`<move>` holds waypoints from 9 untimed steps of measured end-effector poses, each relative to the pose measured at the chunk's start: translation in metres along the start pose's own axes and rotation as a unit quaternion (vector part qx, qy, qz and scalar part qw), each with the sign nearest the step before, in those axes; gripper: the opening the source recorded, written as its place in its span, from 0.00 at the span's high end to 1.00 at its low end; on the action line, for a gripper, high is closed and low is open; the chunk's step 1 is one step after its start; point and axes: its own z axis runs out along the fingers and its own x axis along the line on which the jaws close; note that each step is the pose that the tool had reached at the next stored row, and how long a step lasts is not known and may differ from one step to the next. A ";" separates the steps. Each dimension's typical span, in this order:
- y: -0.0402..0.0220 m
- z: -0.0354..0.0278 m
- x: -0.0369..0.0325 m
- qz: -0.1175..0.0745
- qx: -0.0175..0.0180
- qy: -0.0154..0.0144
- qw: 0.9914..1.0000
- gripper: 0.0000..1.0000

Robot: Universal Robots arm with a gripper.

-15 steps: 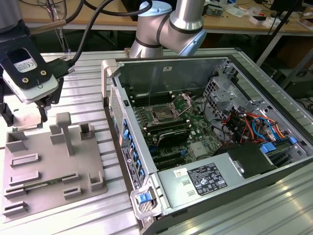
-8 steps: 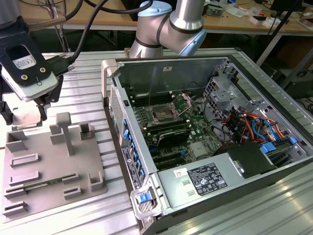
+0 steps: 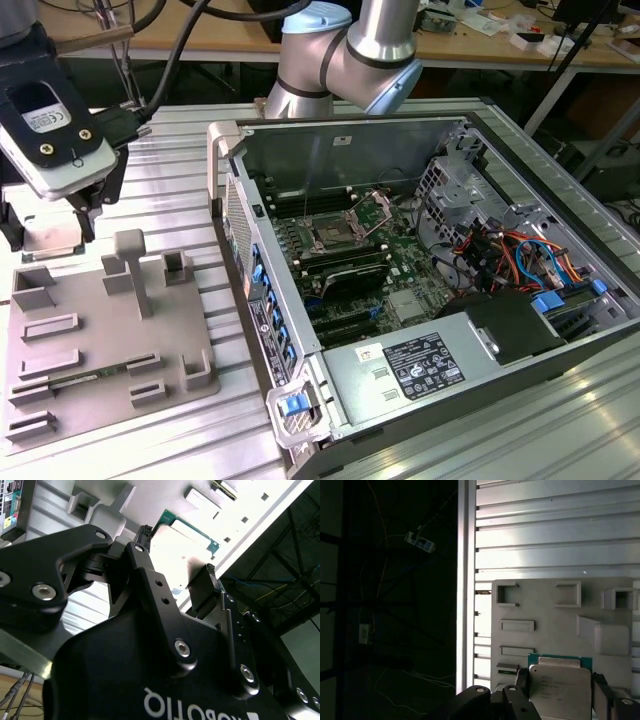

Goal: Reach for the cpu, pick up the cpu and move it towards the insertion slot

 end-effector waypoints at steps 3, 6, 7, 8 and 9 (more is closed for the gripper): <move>0.0000 -0.0018 0.0000 0.000 0.000 0.000 1.000 0.45; 0.0001 -0.0035 0.0001 0.000 0.000 0.000 1.000 0.45; 0.0001 -0.0040 0.0001 0.000 0.000 0.000 1.000 0.45; 0.0001 -0.0041 0.0000 0.000 0.000 0.000 1.000 0.45; 0.0002 -0.0042 -0.0001 0.000 0.000 0.000 1.000 0.45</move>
